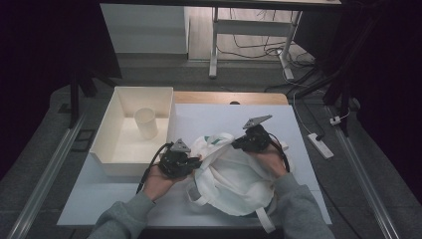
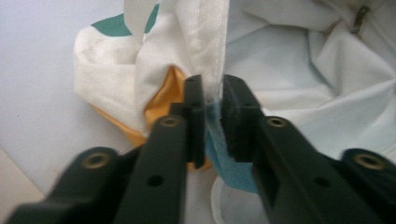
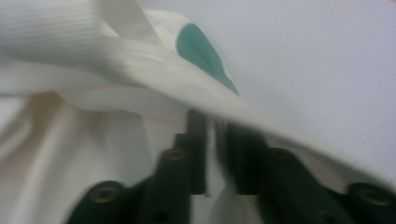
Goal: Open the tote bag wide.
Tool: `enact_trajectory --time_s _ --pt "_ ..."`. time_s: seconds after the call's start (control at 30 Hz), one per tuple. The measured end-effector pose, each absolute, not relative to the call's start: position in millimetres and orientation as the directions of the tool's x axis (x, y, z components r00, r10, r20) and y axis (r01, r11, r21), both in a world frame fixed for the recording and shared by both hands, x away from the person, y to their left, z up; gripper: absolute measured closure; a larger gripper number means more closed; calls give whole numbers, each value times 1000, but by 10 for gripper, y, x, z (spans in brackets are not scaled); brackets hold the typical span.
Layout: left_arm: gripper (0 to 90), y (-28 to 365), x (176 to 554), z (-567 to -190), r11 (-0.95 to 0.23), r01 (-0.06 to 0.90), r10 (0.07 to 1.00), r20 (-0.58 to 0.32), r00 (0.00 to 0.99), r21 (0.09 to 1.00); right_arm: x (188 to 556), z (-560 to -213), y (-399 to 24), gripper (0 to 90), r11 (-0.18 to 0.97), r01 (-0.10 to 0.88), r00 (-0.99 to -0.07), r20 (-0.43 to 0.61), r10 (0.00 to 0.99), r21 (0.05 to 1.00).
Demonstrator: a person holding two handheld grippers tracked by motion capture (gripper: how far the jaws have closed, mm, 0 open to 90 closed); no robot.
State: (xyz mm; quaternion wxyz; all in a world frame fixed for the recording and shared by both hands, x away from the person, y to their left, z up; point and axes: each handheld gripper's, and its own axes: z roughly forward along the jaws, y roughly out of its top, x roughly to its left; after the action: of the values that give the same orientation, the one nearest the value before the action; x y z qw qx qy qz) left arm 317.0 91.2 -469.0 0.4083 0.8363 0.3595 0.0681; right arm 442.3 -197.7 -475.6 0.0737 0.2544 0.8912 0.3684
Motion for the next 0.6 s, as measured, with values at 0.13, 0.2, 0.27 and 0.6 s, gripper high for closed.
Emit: enact_trajectory --time_s 0.13,0.2,0.27,0.6 --pt "675 934 3145 -4658 -392 533 649 -185 738 750 4235 -4602 -1996 550 592 378 -862 36 506 712" --pt "636 948 3132 -4638 -381 528 644 -192 740 759 4127 -4521 -2026 502 582 361 -861 22 508 729" --pt "605 963 3108 -4610 -370 519 639 -195 744 770 4014 -4428 -2080 494 551 357 -865 46 499 754" --pt "536 1021 2999 -4406 -366 473 608 -179 774 801 3536 -4345 -2350 469 522 337 -864 37 502 783"
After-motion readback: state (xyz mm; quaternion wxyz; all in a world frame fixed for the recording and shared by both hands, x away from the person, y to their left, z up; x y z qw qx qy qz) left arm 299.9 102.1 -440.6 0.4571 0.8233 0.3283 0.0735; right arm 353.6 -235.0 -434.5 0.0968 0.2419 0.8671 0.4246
